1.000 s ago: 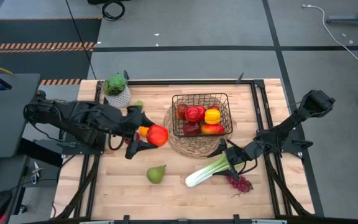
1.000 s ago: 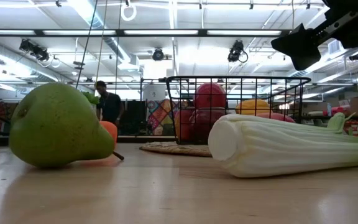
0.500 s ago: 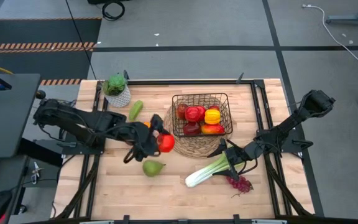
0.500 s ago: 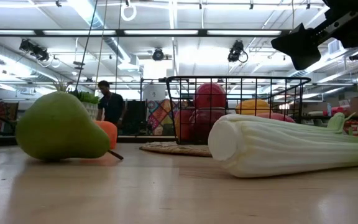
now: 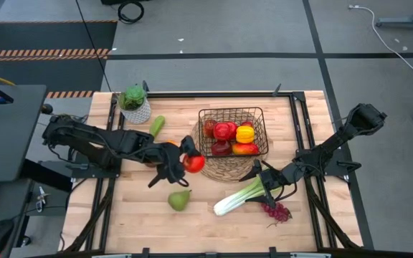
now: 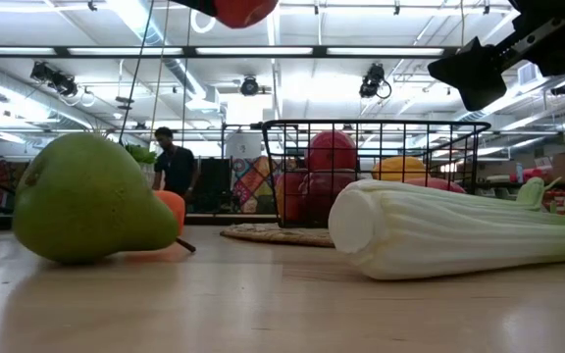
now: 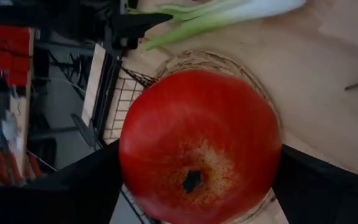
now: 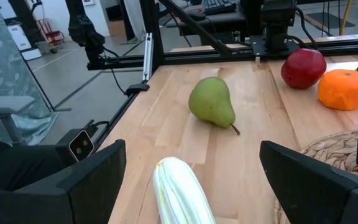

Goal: Build produce basket
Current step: Put the red apple into the black wire basket

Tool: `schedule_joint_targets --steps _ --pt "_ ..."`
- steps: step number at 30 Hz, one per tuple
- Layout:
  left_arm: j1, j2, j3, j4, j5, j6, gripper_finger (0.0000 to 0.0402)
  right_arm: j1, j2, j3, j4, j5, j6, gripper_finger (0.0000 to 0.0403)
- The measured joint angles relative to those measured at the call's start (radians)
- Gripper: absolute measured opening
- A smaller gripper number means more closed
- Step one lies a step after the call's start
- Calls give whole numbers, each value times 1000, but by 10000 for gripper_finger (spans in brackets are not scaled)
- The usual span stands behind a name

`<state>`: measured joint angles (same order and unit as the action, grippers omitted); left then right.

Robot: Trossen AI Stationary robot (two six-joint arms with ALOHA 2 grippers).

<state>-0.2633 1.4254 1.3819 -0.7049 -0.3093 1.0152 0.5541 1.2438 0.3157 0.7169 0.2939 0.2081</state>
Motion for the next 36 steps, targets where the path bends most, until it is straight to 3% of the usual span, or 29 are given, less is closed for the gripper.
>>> schedule_joint_targets --steps 5,8,16,22,28,36 --pt "32 0 0 -1 -23 -354 355 0 0 0 0 0 0 373" --pt "64 0 0 -1 -31 -697 355 0 0 0 0 0 0 373" --pt "104 0 0 -1 -28 -1808 355 0 0 0 15 0 2 373" --pt "97 0 0 28 -27 -2313 355 0 0 0 16 0 10 373" --pt "78 1 0 106 -25 -2619 355 0 0 0 16 0 10 373" --pt "73 1 0 131 -27 -2597 355 0 0 0 16 0 10 373"
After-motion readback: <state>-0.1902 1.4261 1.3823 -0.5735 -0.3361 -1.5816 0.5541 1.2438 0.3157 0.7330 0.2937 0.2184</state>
